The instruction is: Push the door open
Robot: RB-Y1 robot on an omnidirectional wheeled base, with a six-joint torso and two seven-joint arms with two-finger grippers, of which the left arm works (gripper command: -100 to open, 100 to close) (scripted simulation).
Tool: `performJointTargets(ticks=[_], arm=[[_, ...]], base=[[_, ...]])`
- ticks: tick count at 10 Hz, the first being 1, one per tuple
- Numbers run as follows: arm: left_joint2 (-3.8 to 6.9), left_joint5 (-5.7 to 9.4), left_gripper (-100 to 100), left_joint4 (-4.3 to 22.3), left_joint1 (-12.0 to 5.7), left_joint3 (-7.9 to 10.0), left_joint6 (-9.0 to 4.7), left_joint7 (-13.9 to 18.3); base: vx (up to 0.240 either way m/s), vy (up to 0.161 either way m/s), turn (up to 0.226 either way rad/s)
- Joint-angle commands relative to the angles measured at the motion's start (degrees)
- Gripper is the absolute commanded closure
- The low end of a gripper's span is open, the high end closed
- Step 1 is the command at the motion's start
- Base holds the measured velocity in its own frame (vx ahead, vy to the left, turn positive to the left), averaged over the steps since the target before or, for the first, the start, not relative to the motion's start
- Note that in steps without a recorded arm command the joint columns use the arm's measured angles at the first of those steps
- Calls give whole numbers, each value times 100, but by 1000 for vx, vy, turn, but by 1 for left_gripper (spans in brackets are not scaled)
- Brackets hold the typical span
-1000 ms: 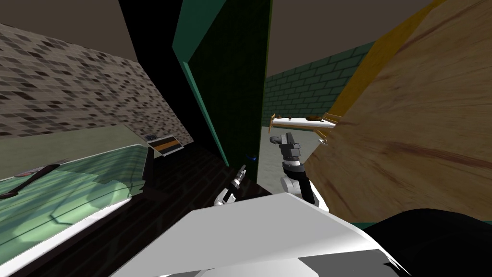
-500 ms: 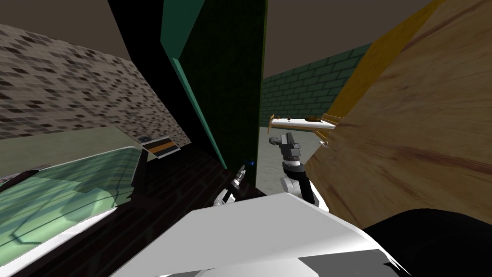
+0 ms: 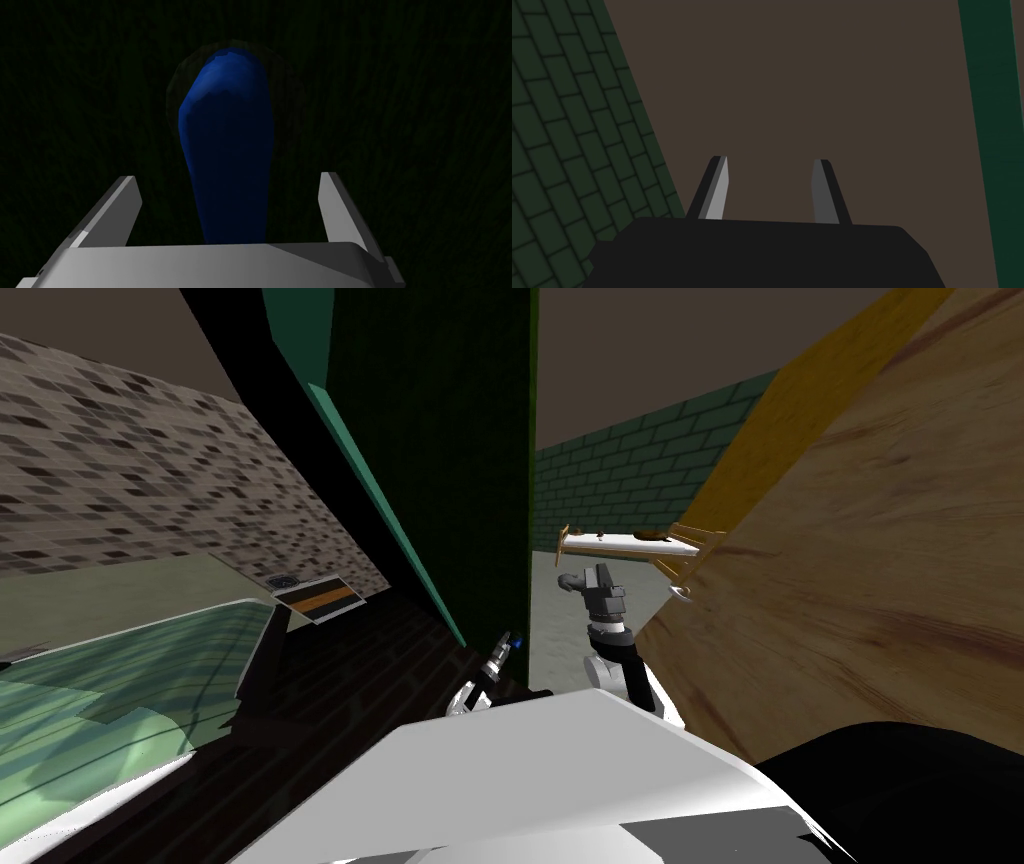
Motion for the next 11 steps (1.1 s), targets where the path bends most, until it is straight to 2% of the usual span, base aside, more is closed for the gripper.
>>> performJointTargets(ticks=[1, 2, 7, 11], arm=[[0, 0, -100, 0, 0, 0, 0, 0], [0, 0, 100, 0, 0, 0, 0, 0], [0, 0, 100, 0, 0, 0, 0, 0], [51, 92, 100, 24, -31, 206, 35, -103]], base=[[73, -43, 2], [-10, 4, 3], [-7, 5, -6], [99, -125, 34]])
